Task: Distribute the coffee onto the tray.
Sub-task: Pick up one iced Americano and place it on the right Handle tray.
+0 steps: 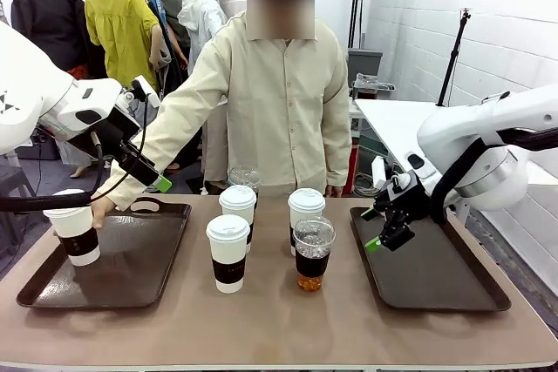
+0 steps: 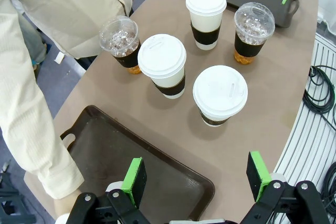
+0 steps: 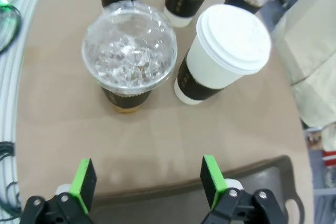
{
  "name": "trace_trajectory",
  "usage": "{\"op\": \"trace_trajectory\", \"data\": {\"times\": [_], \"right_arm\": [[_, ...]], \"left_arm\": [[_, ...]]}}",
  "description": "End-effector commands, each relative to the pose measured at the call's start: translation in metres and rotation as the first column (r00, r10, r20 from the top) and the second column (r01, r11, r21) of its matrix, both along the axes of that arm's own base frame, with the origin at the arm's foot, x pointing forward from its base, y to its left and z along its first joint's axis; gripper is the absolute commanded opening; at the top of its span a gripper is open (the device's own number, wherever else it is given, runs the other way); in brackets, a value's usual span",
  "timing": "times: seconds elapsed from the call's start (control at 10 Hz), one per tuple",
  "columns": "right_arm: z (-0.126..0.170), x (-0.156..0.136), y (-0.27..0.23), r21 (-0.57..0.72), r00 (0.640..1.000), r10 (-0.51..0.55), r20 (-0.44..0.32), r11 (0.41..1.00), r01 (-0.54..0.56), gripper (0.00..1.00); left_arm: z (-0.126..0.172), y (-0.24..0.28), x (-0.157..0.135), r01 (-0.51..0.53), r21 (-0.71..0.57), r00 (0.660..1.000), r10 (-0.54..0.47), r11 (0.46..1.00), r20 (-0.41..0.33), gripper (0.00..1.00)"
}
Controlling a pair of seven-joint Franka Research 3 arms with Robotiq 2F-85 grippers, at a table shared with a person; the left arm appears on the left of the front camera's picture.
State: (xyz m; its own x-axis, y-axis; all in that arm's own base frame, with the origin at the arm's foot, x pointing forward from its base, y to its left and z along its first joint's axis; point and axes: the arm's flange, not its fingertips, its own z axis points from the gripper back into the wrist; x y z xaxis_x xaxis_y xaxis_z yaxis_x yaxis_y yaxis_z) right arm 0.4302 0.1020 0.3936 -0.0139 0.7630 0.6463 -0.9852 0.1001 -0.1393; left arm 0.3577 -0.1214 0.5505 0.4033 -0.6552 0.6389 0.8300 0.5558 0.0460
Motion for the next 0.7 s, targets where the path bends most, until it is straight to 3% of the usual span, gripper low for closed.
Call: {"op": "trace_trajectory", "data": {"times": [0.0, 0.6], "right_arm": [[-0.027, 0.018, 0.002, 0.070, 0.999, 0.044, 0.022, 0.996, -0.045, 1.00], [-0.075, 0.027, -0.017, 0.338, 0.980, 0.191, 0.060, 0.920, -0.200, 1.00]], "left_arm": [[0.002, 0.002, 0.002, 0.006, 0.011, 1.000, -0.006, 1.000, -0.002, 1.00], [0.002, 0.002, 0.002, 0.006, 0.011, 1.000, -0.006, 1.000, -0.002, 1.00]]}}
